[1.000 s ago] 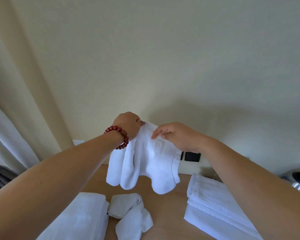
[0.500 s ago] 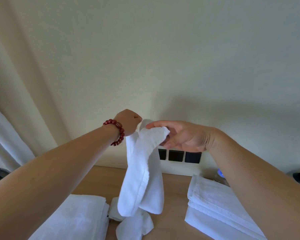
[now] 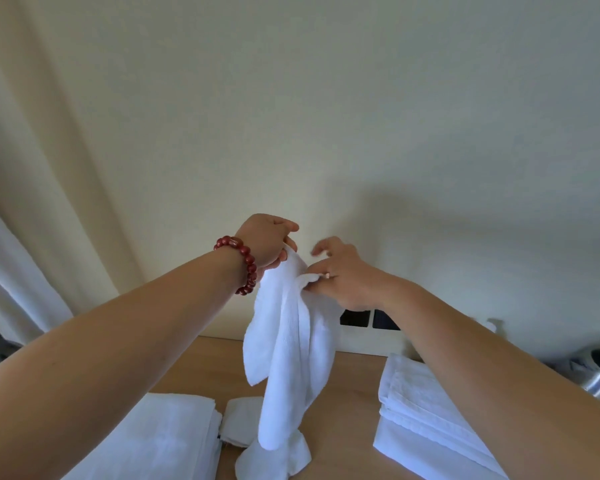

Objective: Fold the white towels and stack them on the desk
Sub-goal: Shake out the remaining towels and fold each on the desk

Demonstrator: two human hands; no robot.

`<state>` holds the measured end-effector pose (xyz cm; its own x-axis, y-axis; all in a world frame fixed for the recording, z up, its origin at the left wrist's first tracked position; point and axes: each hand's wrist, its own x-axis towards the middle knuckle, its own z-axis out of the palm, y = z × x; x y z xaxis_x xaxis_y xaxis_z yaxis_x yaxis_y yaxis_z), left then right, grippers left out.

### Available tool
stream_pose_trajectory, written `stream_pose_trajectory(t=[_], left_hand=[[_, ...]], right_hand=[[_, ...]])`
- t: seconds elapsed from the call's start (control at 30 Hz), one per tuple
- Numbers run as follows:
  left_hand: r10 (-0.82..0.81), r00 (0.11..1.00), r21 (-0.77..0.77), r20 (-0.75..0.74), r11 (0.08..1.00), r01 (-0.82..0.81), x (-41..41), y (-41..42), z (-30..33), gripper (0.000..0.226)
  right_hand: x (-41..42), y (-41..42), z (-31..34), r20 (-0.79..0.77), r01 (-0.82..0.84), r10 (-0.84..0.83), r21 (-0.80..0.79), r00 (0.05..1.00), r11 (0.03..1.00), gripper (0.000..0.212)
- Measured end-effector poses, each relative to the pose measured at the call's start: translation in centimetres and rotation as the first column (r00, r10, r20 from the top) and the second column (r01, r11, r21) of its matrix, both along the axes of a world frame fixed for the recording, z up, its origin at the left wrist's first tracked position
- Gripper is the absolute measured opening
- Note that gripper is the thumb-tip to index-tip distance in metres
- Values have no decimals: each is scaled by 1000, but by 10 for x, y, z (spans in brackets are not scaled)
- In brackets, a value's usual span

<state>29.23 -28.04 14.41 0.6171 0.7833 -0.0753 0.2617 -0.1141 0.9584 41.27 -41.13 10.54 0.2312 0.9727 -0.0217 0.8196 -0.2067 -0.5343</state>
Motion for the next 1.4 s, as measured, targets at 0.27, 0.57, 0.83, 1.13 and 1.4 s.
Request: stream_pose_trajectory(t=[0.27,0.57,0.83,1.13,1.4], left_hand=[[16,992,-95,125,996,-4,8,-11,1,23],[-62,967,108,-248,990,92,-13,4,-8,22],[-172,895,256,-411,921,294,-22,-2,-37,46],[-228,974,-413,12,886,212,-23,-10,-55,52],[-375,911,-519,171,752,407,-11,-39,-61,62]], right_hand=[[-6,1,7,-118,41,-17,200,993,979,28],[3,-9,9,-373,187,-70,288,925,939,38],[12,-20,15,-612,217,16,304,791,928,18],[22,-23,12,-854,415,21,274,520,868,20],[19,-34,16,-956,352,130,221,263,910,16]])
